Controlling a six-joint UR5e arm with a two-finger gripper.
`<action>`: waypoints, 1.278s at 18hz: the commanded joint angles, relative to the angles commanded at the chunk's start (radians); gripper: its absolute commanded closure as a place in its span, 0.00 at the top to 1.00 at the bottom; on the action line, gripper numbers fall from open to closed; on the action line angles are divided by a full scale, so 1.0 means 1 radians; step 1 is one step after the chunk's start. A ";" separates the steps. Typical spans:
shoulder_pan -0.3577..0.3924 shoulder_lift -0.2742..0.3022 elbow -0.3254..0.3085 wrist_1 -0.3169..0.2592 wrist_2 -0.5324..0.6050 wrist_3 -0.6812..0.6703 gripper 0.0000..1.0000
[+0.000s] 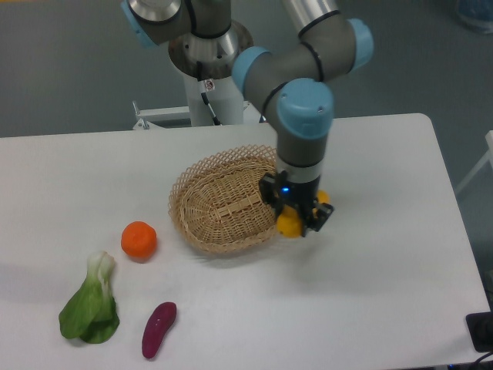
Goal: Pick up the mango from the basket
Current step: 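Lift the mango up and carry it out past the basket rim, then hold the mango raised beside the basket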
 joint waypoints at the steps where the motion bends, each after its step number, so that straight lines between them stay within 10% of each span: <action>1: 0.012 -0.003 0.003 0.000 0.000 0.018 0.31; 23: 0.091 -0.069 0.077 -0.002 0.044 0.213 0.33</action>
